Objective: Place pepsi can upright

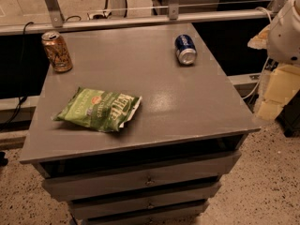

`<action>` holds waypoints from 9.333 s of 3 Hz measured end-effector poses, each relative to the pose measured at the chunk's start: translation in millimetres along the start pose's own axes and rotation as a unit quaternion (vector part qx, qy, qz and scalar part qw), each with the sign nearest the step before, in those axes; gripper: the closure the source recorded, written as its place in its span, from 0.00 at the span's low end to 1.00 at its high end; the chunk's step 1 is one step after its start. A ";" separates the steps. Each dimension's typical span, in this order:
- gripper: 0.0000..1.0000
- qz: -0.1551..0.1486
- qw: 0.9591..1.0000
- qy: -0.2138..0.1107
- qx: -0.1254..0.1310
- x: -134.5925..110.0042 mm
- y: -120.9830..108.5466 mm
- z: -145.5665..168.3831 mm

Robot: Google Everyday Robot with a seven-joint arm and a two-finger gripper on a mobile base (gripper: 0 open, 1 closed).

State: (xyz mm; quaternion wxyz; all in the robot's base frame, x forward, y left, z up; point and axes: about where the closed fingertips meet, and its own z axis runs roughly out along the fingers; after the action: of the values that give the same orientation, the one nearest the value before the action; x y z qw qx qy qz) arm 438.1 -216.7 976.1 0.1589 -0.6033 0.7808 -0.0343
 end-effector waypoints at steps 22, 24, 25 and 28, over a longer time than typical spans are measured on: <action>1.00 0.065 0.781 -0.620 -0.033 -130.7 -189.9 99.8; 1.00 -0.042 0.719 -0.694 -0.009 -115.1 -149.8 105.3; 1.00 -0.047 0.700 -0.712 -0.006 -104.5 -141.8 114.3; 0.52 -0.010 0.696 -0.717 -0.041 -85.3 -141.5 139.3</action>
Offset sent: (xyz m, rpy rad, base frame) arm 0.0863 0.0109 -0.0368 0.0639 -0.0516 -0.0246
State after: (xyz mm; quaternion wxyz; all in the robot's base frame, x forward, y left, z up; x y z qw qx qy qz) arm 629.1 -154.3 896.5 0.6447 -0.4591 0.4251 0.4391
